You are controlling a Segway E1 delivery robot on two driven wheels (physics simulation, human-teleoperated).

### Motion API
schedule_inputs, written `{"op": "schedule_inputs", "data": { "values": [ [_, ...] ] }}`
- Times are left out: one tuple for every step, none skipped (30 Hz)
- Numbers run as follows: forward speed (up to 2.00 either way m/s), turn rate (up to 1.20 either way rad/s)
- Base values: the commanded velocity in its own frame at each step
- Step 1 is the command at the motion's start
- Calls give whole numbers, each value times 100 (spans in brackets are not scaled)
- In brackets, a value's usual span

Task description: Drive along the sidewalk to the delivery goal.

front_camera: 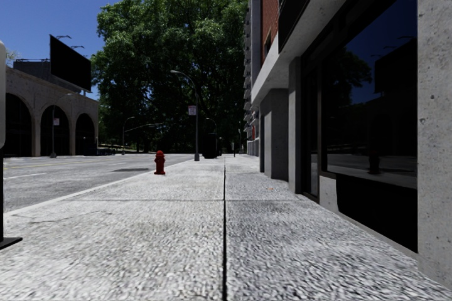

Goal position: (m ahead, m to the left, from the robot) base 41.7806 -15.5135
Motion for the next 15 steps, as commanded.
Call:
{"op": "schedule_inputs", "data": {
  "values": [
    [200, 0],
    [200, 0],
    [200, 0],
    [200, 0],
    [200, 0],
    [200, 0],
    [200, 0],
    [200, 0],
    [200, 0],
    [200, 0],
    [200, 0],
    [200, 0],
    [200, 0],
    [200, 0],
    [200, 0]
  ]
}}
